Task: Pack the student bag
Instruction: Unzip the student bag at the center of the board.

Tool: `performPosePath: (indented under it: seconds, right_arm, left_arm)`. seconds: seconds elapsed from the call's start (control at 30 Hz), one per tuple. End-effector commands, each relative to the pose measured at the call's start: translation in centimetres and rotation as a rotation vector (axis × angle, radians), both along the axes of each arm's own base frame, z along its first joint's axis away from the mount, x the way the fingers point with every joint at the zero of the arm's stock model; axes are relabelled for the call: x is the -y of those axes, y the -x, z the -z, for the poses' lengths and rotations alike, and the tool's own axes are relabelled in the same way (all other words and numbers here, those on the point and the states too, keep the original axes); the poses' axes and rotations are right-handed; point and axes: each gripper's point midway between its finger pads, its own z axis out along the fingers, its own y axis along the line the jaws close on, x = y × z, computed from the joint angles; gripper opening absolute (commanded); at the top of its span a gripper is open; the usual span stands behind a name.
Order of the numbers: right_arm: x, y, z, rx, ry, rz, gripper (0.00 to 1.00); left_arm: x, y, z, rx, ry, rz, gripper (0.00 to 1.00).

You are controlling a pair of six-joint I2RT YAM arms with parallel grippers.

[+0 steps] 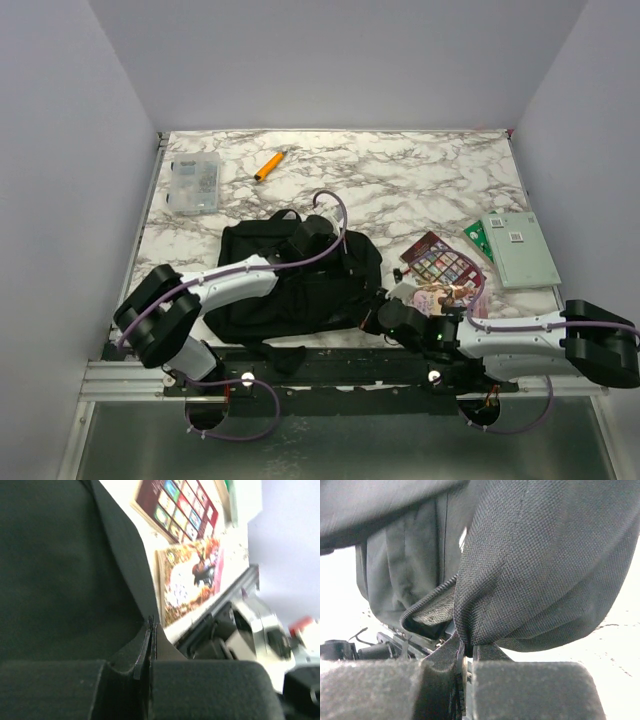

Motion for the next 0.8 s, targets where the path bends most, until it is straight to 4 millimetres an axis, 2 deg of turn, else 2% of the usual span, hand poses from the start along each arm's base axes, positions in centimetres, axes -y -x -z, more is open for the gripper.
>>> performPosePath:
  seconds: [0.0, 0.1, 0.23, 0.33, 0.47, 0.5, 0.57, 0.6, 0.7, 0.77]
  right_arm:
    - [0.0, 2.6, 1.6, 0.024, 0.077, -0.129, 0.01]
    - [0.1, 3.9, 2.5, -0.012, 0.061, -0.142, 0.00]
    - [1.1, 4.3, 3.2, -0.041, 0.075, -0.127, 0.01]
    - [2.0, 4.1, 3.2, -0.040, 0.101, -0.098, 0.00]
    - [3.0, 3.8, 2.6, -0.022, 0.187, -0.098, 0.03]
    - [3.0, 3.7, 1.9, -0.004, 0.207, -0.108, 0.10]
    - [3.2, 3.3, 0.4, 0.024, 0.261, -0.114, 0.36]
    - [3.6, 3.1, -0.1, 0.039, 0.307, -0.117, 0.43]
    - [3.2, 2.1, -3.5, 0.114, 0.378, -0.134, 0.64]
    - [2.8, 1.2, -5.4, 0.164, 0.410, -0.148, 0.73]
  left_arm:
    - [-1.1, -9.3, -0.5, 0.135, -0.130, -0.254, 0.00]
    - [-2.0, -13.6, -1.2, 0.201, -0.200, -0.336, 0.00]
    - [-3.7, -16.8, -2.7, 0.257, -0.263, -0.380, 0.00]
    - [-4.9, -17.7, -3.9, 0.316, -0.303, -0.377, 0.00]
    - [-5.9, -17.2, -4.4, 0.366, -0.356, -0.335, 0.00]
    - [-5.7, -16.7, -4.6, 0.370, -0.347, -0.305, 0.00]
    - [-5.4, -15.8, -5.1, 0.371, -0.320, -0.258, 0.00]
    - [-5.3, -15.3, -5.1, 0.365, -0.309, -0.243, 0.00]
    - [-4.8, -13.9, -5.2, 0.332, -0.267, -0.201, 0.00]
    - [-4.5, -13.2, -4.9, 0.301, -0.242, -0.183, 0.00]
